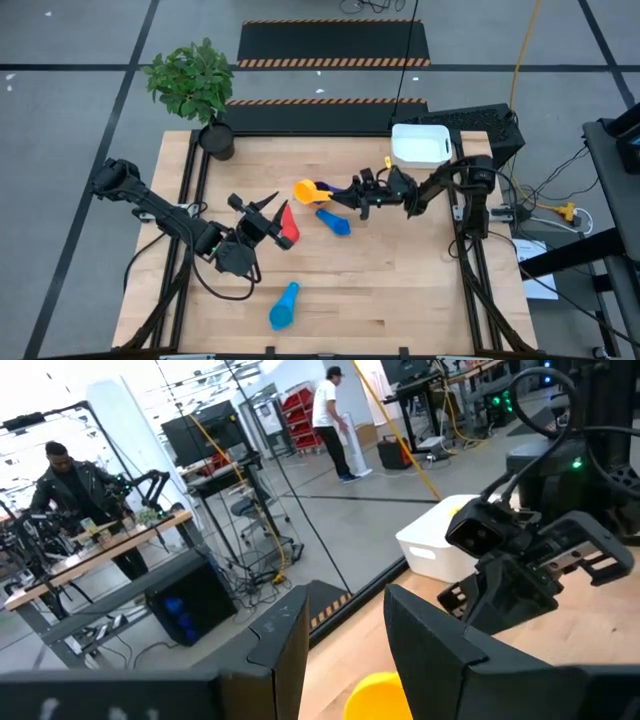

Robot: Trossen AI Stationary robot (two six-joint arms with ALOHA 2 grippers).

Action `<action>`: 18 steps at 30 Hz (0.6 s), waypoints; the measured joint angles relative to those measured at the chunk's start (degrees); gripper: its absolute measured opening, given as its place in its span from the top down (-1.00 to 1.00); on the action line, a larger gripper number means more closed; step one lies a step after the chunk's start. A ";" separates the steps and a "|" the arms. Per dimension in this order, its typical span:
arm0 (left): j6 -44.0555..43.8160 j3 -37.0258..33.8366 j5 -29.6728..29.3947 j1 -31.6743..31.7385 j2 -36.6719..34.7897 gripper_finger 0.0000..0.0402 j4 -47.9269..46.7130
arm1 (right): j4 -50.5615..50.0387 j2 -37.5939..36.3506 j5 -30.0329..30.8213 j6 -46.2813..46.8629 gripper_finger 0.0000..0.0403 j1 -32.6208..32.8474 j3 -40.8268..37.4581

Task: Nest measuring cups in basket
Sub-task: Stack the yellow measuring cup into the dark blue measuring cup

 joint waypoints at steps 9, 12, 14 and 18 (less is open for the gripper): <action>-0.33 0.00 0.00 0.00 0.00 0.32 -0.01 | 0.44 0.00 -0.35 0.16 1.00 -1.62 -1.66; -0.33 0.00 0.00 0.00 0.00 0.32 -0.02 | 0.44 0.00 -0.33 0.02 1.00 -1.63 -1.66; -0.35 0.00 0.00 0.00 0.00 0.32 0.00 | 0.39 0.00 -0.34 -0.30 1.00 -1.63 -1.66; -0.44 0.00 0.00 0.00 0.00 0.32 0.00 | 0.24 0.00 -0.20 -0.55 1.00 -1.63 -1.66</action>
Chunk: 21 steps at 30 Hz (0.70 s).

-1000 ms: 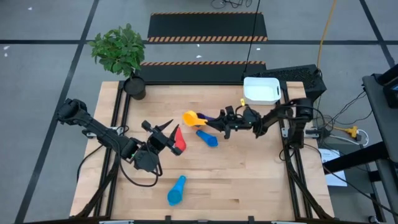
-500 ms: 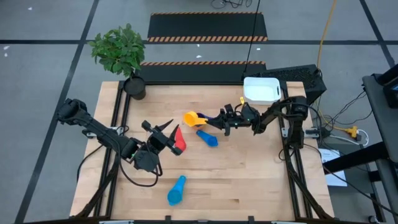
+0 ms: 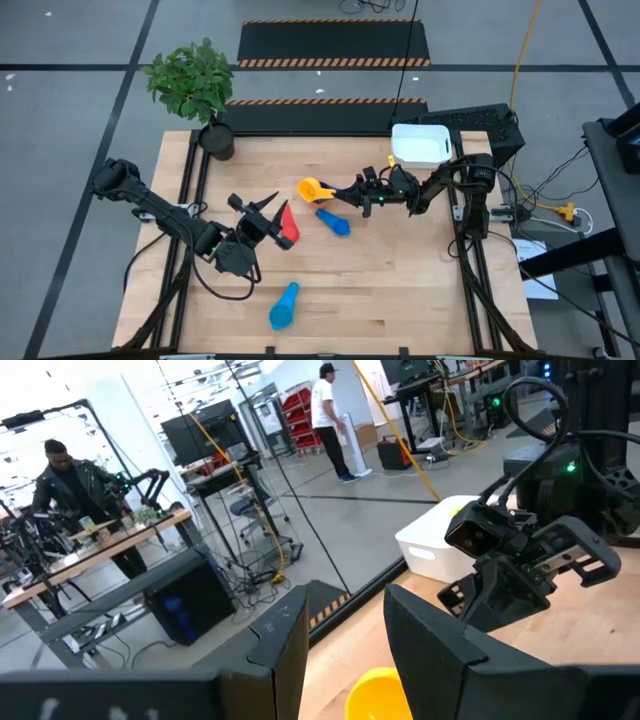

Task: Nest measuring cups in basket
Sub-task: Stack the yellow measuring cup into the dark blue measuring cup

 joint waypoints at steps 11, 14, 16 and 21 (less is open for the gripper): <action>0.00 0.00 0.00 0.00 0.00 0.32 0.00 | -0.30 -0.02 0.04 -0.02 1.00 -0.32 -0.02; 0.00 0.00 -0.02 0.00 0.00 0.32 0.00 | -0.30 -0.02 0.01 0.41 0.99 -0.72 -0.04; 0.00 0.00 0.00 0.00 0.00 0.32 -0.02 | -0.28 -0.02 0.03 0.48 0.99 -0.81 -0.06; 0.05 0.00 0.00 -0.02 0.00 0.32 -0.01 | -0.28 -0.02 -0.32 0.80 0.99 -0.79 -0.09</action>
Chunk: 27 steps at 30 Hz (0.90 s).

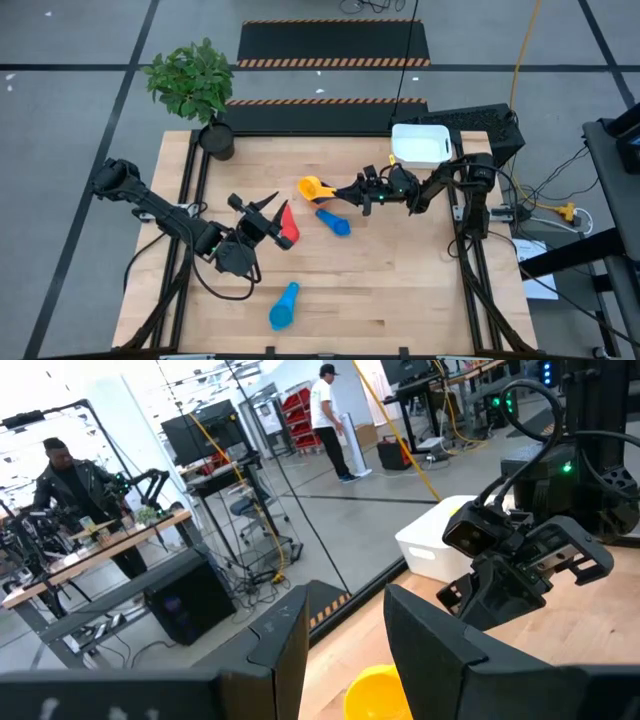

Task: Nest measuring cups in basket
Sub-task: Stack the yellow measuring cup into the dark blue measuring cup

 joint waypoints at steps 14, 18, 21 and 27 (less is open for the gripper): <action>1.88 0.00 -0.02 -0.18 0.00 0.32 0.01 | 1.82 -0.07 1.60 1.17 0.98 -0.81 -3.99; 1.88 0.00 -0.02 -0.11 0.00 0.32 0.01 | 1.84 -0.07 1.58 1.58 0.98 -0.81 -3.99; 1.90 0.00 -0.02 -0.09 0.00 0.32 0.03 | 1.86 -0.07 1.60 2.06 0.98 -0.92 -3.99; 1.81 -0.02 -0.02 -0.09 0.00 0.32 0.03 | 0.90 -0.07 1.56 2.72 0.92 -2.06 -3.99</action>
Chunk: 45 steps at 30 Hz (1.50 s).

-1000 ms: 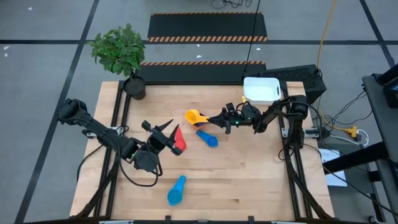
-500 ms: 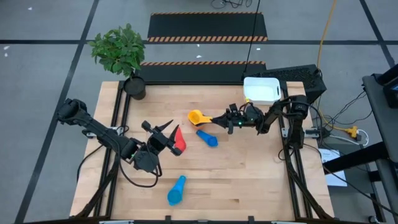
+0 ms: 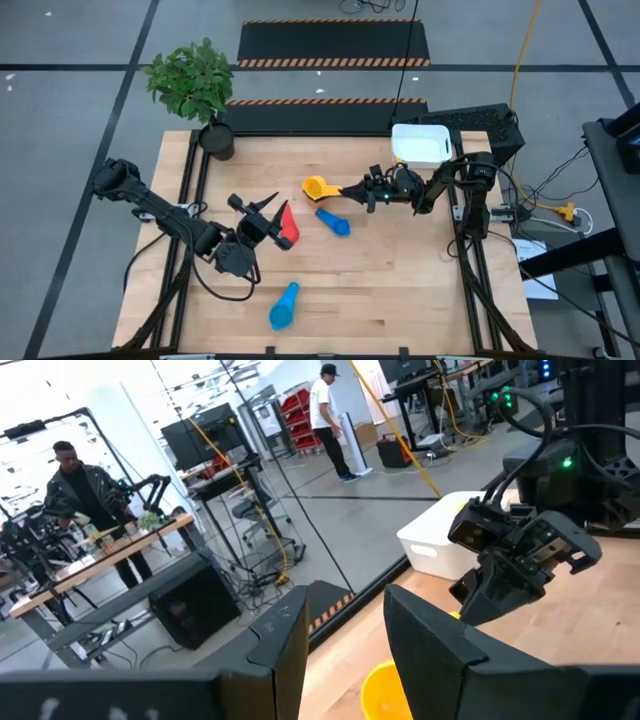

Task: Nest measuring cups in basket
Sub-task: Stack the yellow measuring cup into the dark blue measuring cup

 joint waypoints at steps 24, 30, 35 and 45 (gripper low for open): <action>-1.50 0.02 0.00 -0.15 0.00 0.32 0.00 | -7.22 0.04 0.13 -3.79 0.09 -4.31 0.00; -1.71 0.02 0.00 -0.17 0.00 0.32 0.00 | -7.50 -0.22 0.22 -6.65 0.09 -4.81 0.00; -1.71 0.00 0.00 -0.17 0.00 0.32 0.00 | -7.38 -2.56 0.37 -9.80 0.09 -4.58 0.00; -1.89 0.01 0.02 0.53 0.00 0.32 0.14 | -28.29 -12.44 10.81 -24.91 0.15 5.91 9.23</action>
